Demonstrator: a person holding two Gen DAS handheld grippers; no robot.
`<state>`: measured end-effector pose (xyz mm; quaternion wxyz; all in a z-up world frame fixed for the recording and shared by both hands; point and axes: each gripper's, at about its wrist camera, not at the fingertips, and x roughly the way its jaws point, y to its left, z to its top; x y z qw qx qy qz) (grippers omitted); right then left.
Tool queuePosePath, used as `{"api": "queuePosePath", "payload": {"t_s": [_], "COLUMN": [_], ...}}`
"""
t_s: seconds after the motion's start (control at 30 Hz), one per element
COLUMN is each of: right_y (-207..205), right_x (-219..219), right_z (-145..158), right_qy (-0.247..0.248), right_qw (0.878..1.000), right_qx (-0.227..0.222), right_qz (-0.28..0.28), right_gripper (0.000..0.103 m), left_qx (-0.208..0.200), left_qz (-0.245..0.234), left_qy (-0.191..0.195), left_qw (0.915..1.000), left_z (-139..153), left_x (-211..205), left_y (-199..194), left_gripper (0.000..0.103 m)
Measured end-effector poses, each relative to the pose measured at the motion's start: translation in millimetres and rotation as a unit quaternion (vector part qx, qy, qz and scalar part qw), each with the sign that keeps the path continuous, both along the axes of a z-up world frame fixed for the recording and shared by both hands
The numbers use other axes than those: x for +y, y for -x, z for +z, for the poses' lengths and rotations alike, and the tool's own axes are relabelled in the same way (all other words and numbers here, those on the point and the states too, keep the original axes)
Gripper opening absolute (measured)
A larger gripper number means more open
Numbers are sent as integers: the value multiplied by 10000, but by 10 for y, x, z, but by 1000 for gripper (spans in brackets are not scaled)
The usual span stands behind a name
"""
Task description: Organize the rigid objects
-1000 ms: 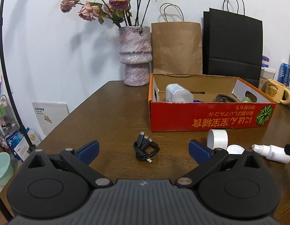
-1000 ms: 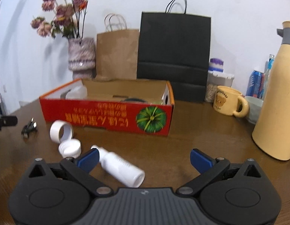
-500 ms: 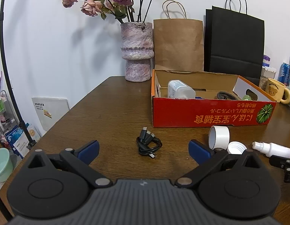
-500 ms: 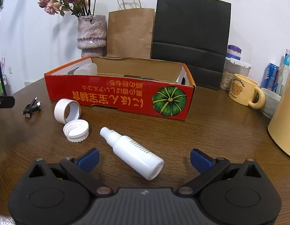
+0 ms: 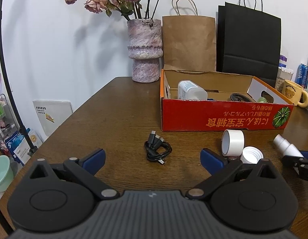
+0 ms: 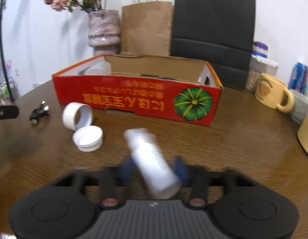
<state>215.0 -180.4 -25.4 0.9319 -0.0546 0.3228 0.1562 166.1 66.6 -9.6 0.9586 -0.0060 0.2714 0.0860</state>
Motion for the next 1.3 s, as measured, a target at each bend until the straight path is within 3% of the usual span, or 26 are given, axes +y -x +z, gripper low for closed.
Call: {"api": "queuePosePath", "payload": {"t_s": [0.43,0.6,0.9,1.17,1.3], "right_y": [90,86,44,21,18], "right_x": [-84,-132,-174,-176,-156], "right_z": [89,105,96,92,91], "right_qy": [-201,-254,-260,-244,-234], "right_qw": [9985,9969,9951,9945,9944], "right_qx": [-464,-596,-637,-638,-643], "right_qz": [-210,-440,-716,-800,-806], "right_gripper": [27,27,27,27,27], "left_qx": [242,487,519,645,687], "left_qz": [130,166,83,96,95], "left_qy": [75,269,-153,-173,-124], "left_qw": [9996,9983,9985,9977,9975], "left_z": [-54,-120,-239,-345,-355], "left_x": [233,376,171,123,115], "left_y": [-153,-364,-617,-765,-801], "left_gripper": [103,103,103,103,94]}}
